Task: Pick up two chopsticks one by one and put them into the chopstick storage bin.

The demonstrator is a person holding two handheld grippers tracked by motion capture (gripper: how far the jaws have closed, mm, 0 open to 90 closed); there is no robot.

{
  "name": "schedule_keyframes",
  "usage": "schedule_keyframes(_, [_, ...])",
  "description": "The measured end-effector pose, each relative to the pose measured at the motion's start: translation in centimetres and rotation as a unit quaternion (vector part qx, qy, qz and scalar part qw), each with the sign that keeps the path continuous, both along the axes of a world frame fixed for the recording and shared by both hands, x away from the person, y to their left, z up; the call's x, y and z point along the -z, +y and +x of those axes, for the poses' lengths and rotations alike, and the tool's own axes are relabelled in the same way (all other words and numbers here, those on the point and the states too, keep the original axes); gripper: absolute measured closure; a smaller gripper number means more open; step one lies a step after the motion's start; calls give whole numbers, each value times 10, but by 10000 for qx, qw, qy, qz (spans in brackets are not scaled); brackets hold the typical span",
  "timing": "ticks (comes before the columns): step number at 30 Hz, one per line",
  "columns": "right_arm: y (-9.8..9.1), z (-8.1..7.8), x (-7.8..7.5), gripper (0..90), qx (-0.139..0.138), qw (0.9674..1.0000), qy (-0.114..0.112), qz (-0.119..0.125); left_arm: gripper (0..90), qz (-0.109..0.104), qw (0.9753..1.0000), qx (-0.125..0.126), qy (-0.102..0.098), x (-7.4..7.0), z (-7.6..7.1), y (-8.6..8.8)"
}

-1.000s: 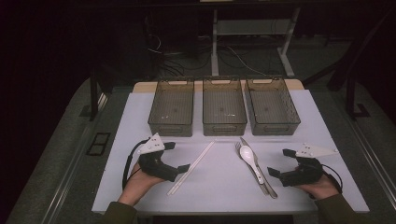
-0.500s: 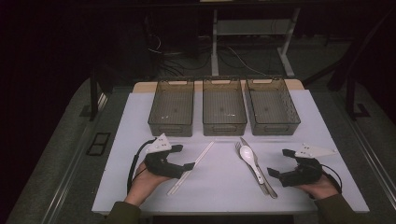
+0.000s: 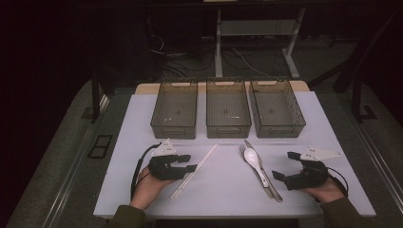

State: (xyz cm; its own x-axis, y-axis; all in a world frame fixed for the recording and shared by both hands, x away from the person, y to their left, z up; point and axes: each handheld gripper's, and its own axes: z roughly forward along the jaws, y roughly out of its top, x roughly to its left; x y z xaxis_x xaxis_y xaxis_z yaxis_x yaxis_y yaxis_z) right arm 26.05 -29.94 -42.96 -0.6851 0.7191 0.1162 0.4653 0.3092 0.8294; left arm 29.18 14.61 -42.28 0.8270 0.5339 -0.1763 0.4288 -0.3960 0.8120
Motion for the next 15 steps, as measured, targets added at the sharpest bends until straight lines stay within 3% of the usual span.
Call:
schedule_keyframes(8, [0, 0, 0, 33, 8, 10000, 4, -9, 639, 281, 9995, 60, 97, 5, -1, -4])
schedule_keyframes(15, [0, 0, 0, 32, 23, 10000, 3, -6, 717, 547, 9979, 94, 322, 13, 0, -6])
